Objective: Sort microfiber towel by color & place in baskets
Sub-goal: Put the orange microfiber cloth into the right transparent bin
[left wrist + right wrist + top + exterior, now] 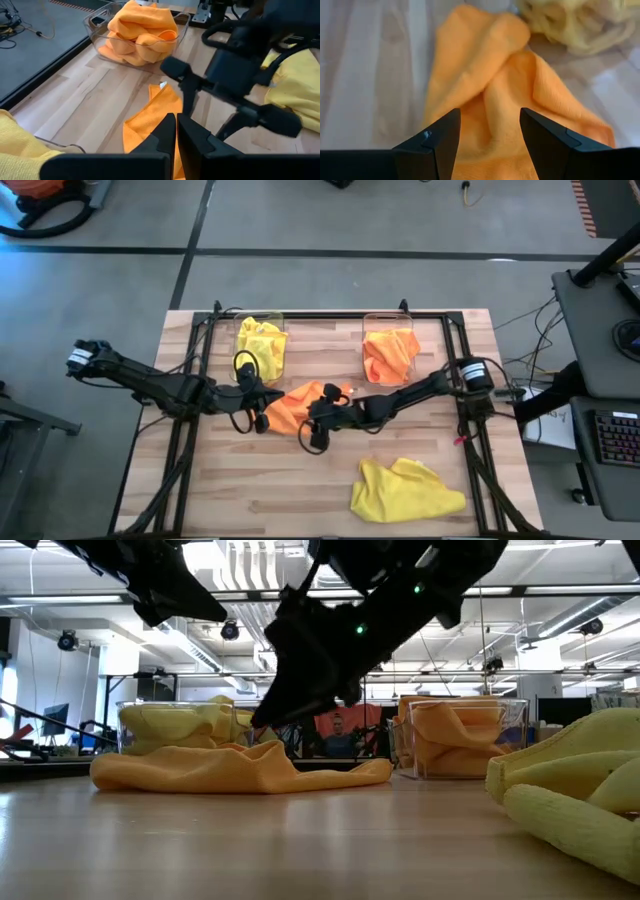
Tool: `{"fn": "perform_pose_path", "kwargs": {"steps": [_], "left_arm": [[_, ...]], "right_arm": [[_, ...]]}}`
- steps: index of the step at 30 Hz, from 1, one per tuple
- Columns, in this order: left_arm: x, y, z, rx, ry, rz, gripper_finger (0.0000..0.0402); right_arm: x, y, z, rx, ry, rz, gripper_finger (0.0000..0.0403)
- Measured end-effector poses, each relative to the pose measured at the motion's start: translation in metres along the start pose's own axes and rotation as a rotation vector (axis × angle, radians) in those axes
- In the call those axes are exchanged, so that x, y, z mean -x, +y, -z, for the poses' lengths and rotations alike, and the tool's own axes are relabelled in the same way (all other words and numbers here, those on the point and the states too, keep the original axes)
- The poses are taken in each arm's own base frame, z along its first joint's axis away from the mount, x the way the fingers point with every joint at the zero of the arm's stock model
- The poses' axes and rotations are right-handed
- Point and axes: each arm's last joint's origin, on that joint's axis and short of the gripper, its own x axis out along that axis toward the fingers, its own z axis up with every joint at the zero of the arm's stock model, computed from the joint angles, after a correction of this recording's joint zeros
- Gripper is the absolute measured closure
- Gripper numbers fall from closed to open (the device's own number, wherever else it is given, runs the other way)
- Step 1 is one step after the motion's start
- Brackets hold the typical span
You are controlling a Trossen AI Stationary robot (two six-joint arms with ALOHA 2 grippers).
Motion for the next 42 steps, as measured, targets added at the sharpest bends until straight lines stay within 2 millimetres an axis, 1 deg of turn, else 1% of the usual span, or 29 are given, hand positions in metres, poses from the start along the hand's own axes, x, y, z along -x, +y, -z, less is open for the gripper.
{"fn": "perform_pose_path", "kwargs": {"steps": [8,10,13,18,19,22,24,28,35,39,42], "left_arm": [[0.000,0.000,0.000,0.006,0.001,0.000,0.0402],[0.000,0.000,0.000,0.006,0.002,-0.001,0.0402],[0.000,0.000,0.000,0.006,0.003,-0.001,0.0402],[0.000,0.000,0.001,0.005,0.004,-0.001,0.0402],[0.000,0.000,0.001,0.005,0.004,-0.001,0.0402],[0.000,0.000,0.001,0.005,0.005,-0.002,0.0402],[0.000,0.000,0.001,0.005,0.005,-0.002,0.0402],[0.000,0.000,0.001,0.004,0.005,-0.002,0.0402],[0.000,0.000,0.001,0.004,0.005,-0.002,0.0402],[0.000,0.000,0.001,0.006,0.003,-0.001,0.0402],[0.000,0.000,0.001,0.006,0.002,-0.001,0.0402]], "right_arm": [[-0.021,-0.004,0.022,-0.052,0.073,0.033,0.0203],[-0.024,-0.004,0.025,-0.058,0.083,0.037,0.0212],[-0.025,-0.004,0.026,-0.058,0.085,0.038,0.0254],[-0.022,-0.004,0.022,-0.027,0.074,0.033,0.0371],[-0.021,-0.004,0.020,-0.019,0.069,0.032,0.0381],[-0.015,-0.003,0.012,-0.014,0.046,0.024,0.0391],[-0.008,-0.001,0.006,-0.003,0.028,0.015,0.0393],[0.016,0.003,-0.012,0.053,-0.012,0.045,0.0393],[0.076,0.007,-0.046,0.149,-0.108,0.156,0.0394],[0.111,0.003,-0.067,0.169,-0.186,0.175,0.0394],[0.132,-0.003,-0.079,0.175,-0.239,0.173,0.0394]]}}
